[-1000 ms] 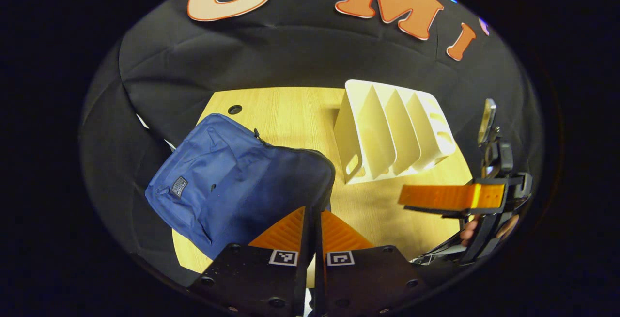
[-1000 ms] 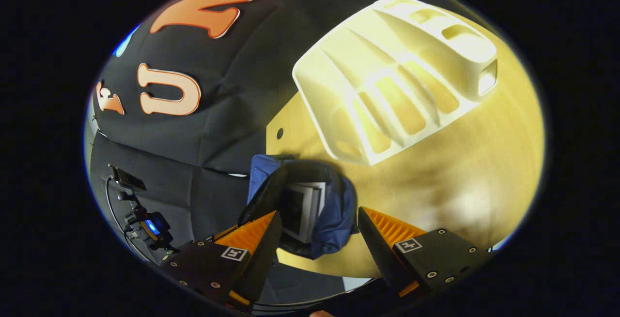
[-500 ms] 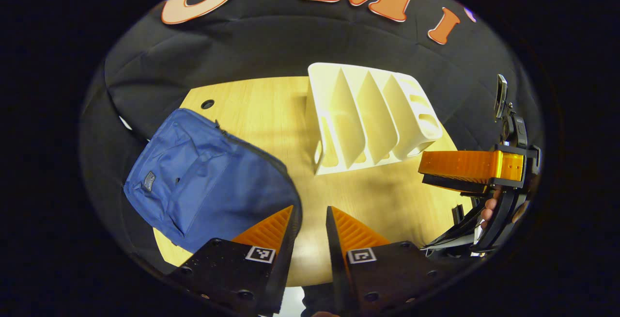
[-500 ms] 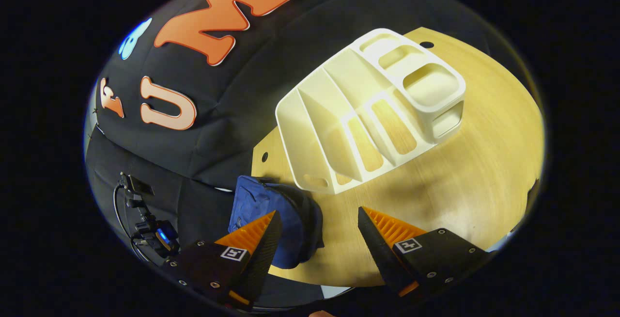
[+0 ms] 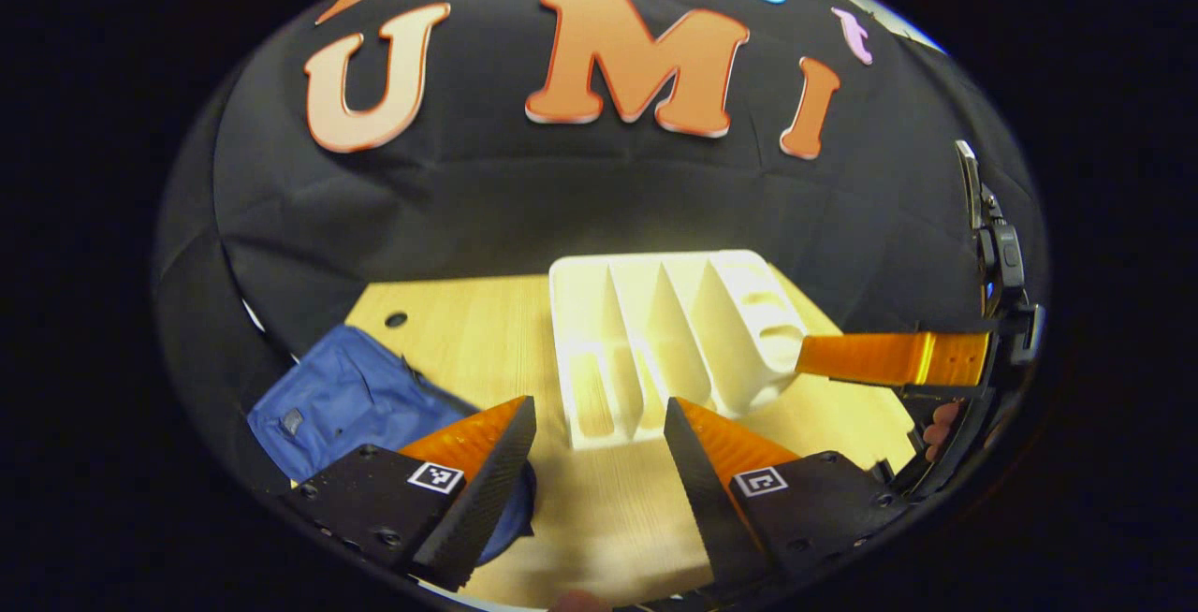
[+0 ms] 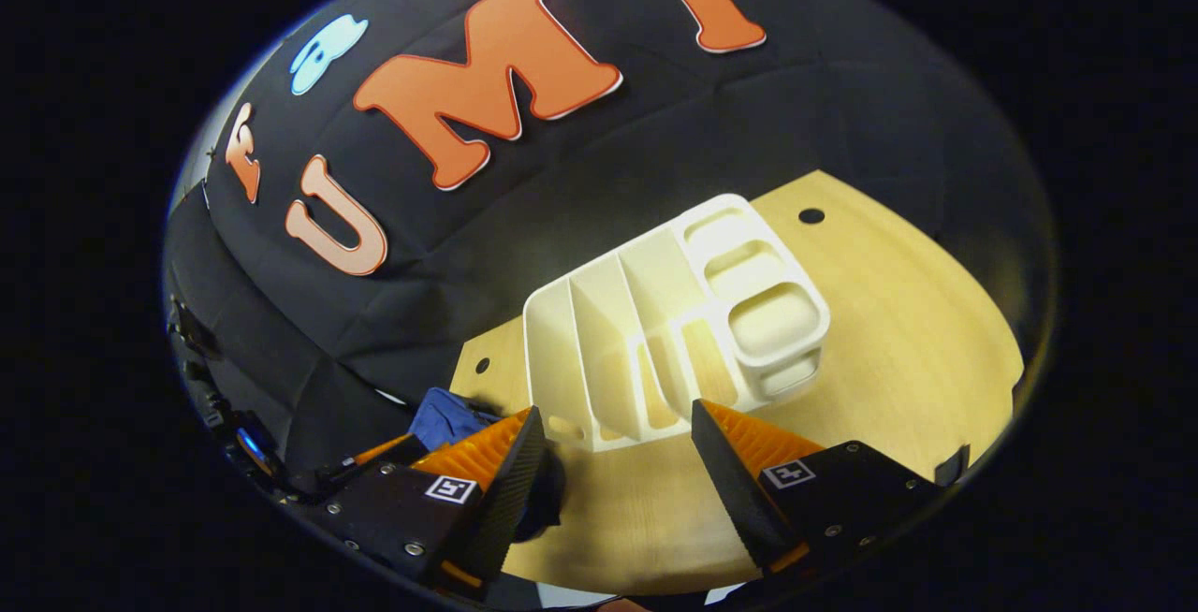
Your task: Open the schoolbag, grab two books from the bookshelf and put them into the schoolbag.
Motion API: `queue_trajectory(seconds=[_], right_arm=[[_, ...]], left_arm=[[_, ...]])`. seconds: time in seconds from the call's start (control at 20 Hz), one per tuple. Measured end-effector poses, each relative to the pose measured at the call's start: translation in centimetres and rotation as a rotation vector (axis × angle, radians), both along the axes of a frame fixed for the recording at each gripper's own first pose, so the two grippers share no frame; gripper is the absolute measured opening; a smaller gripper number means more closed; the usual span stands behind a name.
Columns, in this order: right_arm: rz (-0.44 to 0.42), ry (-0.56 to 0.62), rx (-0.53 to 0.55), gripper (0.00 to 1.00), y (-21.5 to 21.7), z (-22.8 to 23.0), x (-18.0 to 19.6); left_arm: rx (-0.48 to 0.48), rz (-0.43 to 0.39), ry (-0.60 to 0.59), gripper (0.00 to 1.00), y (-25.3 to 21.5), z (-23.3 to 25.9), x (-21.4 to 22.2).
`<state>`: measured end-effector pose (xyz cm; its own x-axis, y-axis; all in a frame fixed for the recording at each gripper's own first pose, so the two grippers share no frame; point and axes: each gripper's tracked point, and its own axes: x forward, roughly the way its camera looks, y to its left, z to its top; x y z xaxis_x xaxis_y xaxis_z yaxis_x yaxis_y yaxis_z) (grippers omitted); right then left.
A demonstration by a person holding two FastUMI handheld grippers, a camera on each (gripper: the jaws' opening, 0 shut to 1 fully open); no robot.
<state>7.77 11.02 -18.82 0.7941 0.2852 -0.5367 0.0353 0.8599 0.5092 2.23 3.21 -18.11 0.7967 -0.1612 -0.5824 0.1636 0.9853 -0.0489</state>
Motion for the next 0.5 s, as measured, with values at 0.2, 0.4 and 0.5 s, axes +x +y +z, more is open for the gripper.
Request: queue_trajectory(seconds=[0.2, 0.4, 0.5], right_arm=[[-0.037, -0.143, -0.115, 0.94, -2.9, 3.5, 0.1], [-0.063, -0.277, -0.221, 0.96, -4.0, 6.9, 0.7], [-0.078, -0.344, -0.262, 0.96, -4.5, 8.5, 0.8]], left_arm=[[-0.041, 0.010, -0.173, 0.89, -0.4, 3.1, -0.2], [-0.048, 0.037, -0.357, 0.91, 1.2, 7.1, -0.9], [-0.072, 0.055, -0.468, 0.90, 2.5, 9.6, -1.7]])
